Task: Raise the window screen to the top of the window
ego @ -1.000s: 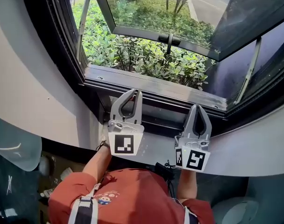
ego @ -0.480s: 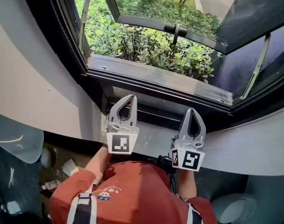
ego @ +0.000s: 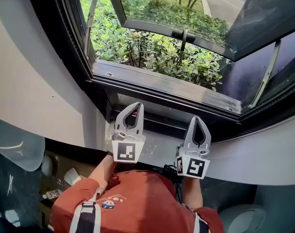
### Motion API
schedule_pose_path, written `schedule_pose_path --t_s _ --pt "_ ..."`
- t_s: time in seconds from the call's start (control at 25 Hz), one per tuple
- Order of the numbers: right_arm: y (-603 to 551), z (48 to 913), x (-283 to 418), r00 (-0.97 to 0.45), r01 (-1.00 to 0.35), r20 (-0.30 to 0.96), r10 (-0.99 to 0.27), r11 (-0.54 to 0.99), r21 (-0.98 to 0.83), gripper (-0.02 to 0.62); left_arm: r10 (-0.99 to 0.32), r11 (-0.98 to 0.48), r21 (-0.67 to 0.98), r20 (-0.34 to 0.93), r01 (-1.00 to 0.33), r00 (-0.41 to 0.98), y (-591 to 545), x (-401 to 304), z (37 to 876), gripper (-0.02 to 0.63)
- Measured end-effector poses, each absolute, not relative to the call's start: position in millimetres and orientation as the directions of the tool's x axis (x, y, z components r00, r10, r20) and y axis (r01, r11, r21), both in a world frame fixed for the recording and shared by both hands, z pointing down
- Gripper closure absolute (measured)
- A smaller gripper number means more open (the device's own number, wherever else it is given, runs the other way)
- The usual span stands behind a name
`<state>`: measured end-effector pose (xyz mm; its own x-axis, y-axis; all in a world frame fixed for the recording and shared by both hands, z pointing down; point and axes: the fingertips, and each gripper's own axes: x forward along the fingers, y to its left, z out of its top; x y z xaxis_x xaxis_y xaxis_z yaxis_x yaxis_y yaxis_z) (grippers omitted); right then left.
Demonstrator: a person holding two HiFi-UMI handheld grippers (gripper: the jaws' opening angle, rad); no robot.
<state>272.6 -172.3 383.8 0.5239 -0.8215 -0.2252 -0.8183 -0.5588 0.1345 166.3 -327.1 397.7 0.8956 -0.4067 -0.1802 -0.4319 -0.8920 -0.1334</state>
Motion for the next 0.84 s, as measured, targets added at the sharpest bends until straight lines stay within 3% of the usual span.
schedule_pose_path --t_s 0.84 --pt "-176.5 384.6 282.6 0.528 -0.807 -0.223 -0.819 -0.566 0.167 0.588 -0.417 -0.882 -0.15 -0.192 -0.447 0.888 -337.2 170.3 395.6 0.6"
